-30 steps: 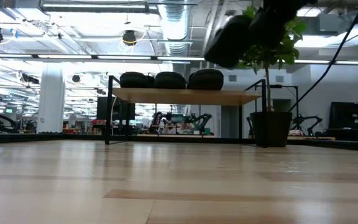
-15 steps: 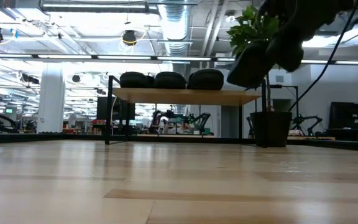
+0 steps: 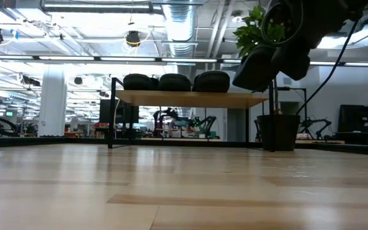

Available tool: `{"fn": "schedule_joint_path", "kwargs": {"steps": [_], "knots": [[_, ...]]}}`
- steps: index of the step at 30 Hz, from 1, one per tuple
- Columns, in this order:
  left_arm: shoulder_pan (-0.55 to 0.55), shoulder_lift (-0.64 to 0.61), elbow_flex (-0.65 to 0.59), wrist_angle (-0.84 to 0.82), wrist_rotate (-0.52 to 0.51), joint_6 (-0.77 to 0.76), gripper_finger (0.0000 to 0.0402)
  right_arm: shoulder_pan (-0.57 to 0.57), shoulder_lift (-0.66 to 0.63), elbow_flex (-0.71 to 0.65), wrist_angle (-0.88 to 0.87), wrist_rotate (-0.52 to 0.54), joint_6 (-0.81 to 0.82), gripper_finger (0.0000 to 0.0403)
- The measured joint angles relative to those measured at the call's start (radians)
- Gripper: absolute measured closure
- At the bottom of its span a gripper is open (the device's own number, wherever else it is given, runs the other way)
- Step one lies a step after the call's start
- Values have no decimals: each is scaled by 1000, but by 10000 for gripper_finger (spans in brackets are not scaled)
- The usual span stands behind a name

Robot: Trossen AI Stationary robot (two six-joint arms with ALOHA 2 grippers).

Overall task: Pick and place slides into the shelf
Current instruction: Put the black slide on the shelf

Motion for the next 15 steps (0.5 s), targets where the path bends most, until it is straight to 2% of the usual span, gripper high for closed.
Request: {"fn": "schedule_joint_path", "kwargs": {"steps": [6, 15], "knots": [[0, 0, 0, 0, 0, 0, 252, 0, 0, 5, 8, 3, -12, 357], [0, 0, 0, 0, 0, 0, 252, -13, -1, 47, 142, 21, -226, 357]]}}
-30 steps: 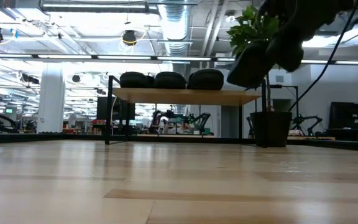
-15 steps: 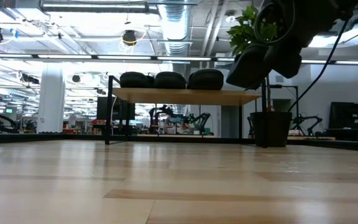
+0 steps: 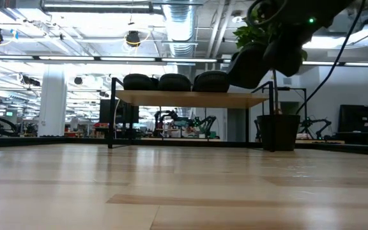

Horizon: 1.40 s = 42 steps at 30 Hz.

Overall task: Pick and place slides into the shelf
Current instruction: Put the black slide on the shelf

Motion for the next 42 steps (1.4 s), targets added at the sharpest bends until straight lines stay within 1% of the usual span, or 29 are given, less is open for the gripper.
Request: {"fn": "schedule_joint_path", "kwargs": {"steps": [11, 16, 20, 38, 40, 42], "knots": [[0, 0, 0, 0, 0, 0, 252, -33, 0, 3, 35, -1, -11, 357], [0, 0, 0, 0, 0, 0, 252, -42, 0, 3, 144, -16, -128, 357], [0, 0, 0, 0, 1, 0, 252, -59, 0, 3, 189, -30, -184, 357], [0, 0, 0, 0, 9, 0, 252, -91, 1, 3, 201, -160, -198, 359], [0, 0, 0, 0, 9, 0, 252, -96, 1, 3, 208, -177, -213, 359], [0, 0, 0, 0, 9, -1, 252, -98, 1, -7, 250, -191, -253, 359]]}}
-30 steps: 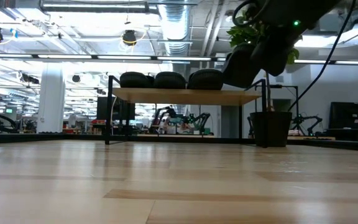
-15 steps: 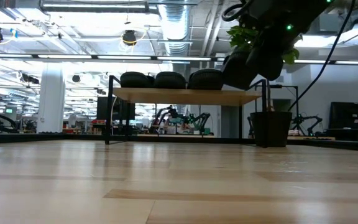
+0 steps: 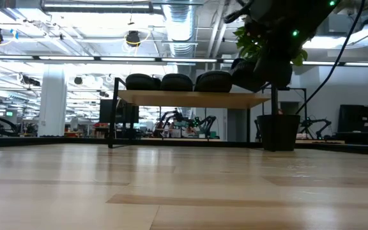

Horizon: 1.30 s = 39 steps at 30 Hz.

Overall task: Pick and place slides into the shelf
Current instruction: Put the black slide on the shelf

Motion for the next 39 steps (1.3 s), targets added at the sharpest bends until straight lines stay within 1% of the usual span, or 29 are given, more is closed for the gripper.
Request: {"fn": "schedule_joint_path", "kwargs": {"steps": [4, 7, 18, 23, 32, 36, 39], "knots": [[0, 0, 0, 0, 0, 0, 252, -15, 0, -43, 141, -32, -112, 359], [0, 0, 0, 0, 0, -4, 252, -30, -1, -76, 200, -40, -143, 359], [0, 0, 0, 0, 0, -8, 252, -37, -2, -98, 206, -44, -151, 361], [0, 0, 0, 0, 0, -8, 252, -24, 0, -101, 205, -9, -148, 356], [0, 0, 0, 0, 0, -9, 252, -17, 2, -103, 202, 9, -145, 228], [0, 0, 0, 0, 2, -9, 252, -15, 2, -103, 203, 34, -150, 190], [0, 0, 0, 0, 9, -10, 252, -10, 2, -103, 203, 43, -151, 171]]}}
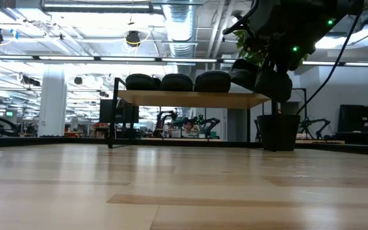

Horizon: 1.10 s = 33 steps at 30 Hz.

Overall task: Pick and place slides into the shelf
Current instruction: Put the black slide on the shelf

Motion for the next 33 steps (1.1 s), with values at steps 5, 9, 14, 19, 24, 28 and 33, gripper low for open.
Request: {"fn": "schedule_joint_path", "kwargs": {"steps": [5, 9, 14, 19, 24, 28, 33], "knots": [[0, 0, 0, 0, 0, 0, 252, 23, 0, 0, -5, 14, -22, 165], [0, 0, 0, 0, 0, 0, 252, 44, 0, 20, -16, 44, -26, 164], [0, 0, 0, 0, -16, 0, 252, 67, -2, 71, -48, 94, -26, 164], [0, 0, 0, -4, -54, 3, 252, 96, -6, 114, -77, 133, -27, 164], [0, 0, 0, -45, -110, 2, 252, 140, -46, 150, -77, 182, -19, 164], [0, 0, 0, -113, -117, 2, 252, 198, -125, 177, -76, 293, 45, 164], [4, 0, 0, -219, -120, 3, 252, 279, -267, 226, -75, 386, 118, 164]]}}
